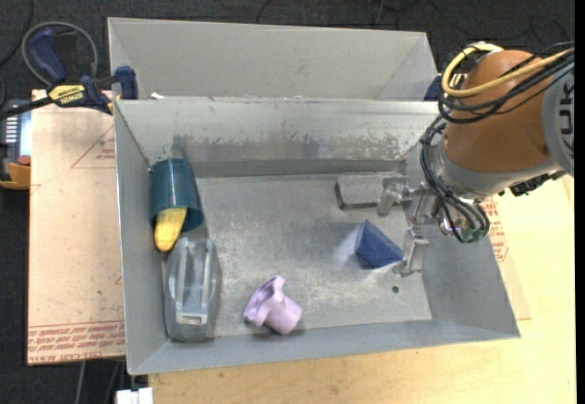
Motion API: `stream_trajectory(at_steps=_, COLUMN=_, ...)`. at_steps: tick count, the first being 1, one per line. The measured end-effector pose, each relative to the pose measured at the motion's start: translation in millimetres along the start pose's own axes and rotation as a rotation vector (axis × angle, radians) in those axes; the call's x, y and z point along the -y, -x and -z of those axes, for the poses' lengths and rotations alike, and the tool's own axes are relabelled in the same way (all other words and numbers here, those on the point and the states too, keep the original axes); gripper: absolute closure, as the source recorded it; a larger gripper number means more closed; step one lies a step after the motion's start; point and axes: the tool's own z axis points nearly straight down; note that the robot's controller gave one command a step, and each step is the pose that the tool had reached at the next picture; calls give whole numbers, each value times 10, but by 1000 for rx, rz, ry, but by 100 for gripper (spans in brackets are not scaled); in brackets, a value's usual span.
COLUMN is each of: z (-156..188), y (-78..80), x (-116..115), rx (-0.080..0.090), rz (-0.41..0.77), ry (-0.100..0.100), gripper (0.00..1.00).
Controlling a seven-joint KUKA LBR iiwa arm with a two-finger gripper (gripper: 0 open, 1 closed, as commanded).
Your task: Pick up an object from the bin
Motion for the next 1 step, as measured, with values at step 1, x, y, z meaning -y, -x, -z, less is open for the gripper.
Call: stream_trajectory(at_steps=1, z=-43, y=48, x=12, rx=16, rz=-18, ry=-1, gripper=0)
